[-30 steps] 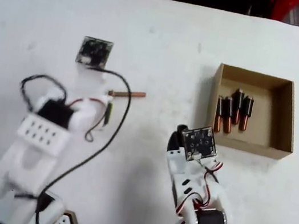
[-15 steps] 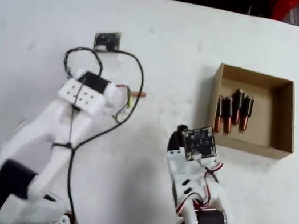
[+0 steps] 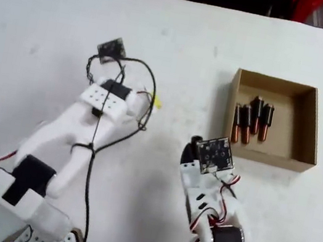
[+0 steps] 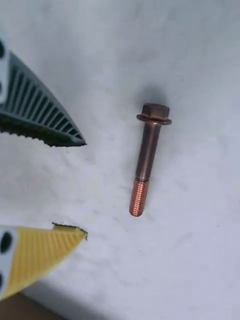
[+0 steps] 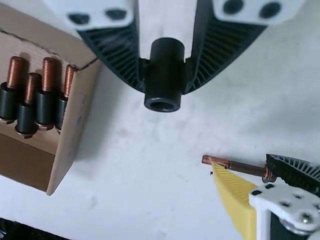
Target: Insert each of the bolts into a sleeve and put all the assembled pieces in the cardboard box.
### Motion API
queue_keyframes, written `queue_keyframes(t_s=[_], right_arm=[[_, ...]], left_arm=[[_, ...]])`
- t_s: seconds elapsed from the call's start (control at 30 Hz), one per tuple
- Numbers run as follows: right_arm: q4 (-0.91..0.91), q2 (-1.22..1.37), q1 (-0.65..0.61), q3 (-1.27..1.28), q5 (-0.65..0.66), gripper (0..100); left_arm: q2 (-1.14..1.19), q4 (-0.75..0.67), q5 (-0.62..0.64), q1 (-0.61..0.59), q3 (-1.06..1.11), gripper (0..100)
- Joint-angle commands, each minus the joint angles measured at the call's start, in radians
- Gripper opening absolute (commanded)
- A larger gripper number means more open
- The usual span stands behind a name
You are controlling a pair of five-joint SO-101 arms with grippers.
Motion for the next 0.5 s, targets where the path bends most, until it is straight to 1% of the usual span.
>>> queue_keyframes(t_s=[0.0,0.2,0.33,0.47], right_arm=[[-0.015,-0.013,0.012,-0.014,-0.003,1.8],[-0.015,-0.013,0.012,-0.014,-0.003,1.8],[-0.015,-0.013,0.012,-0.012,-0.003,1.8],[-0.015,-0.013,0.012,-0.012,-0.003,1.8]], left_arm=[[0.007,-0.044,0.068,-0.01,-0.049,31],[0.01,-0.08,0.281,-0.082,-0.041,32],[0.012,-0.077,0.333,-0.111,-0.04,32],[0.012,-0.081,0.39,-0.11,-0.015,32]])
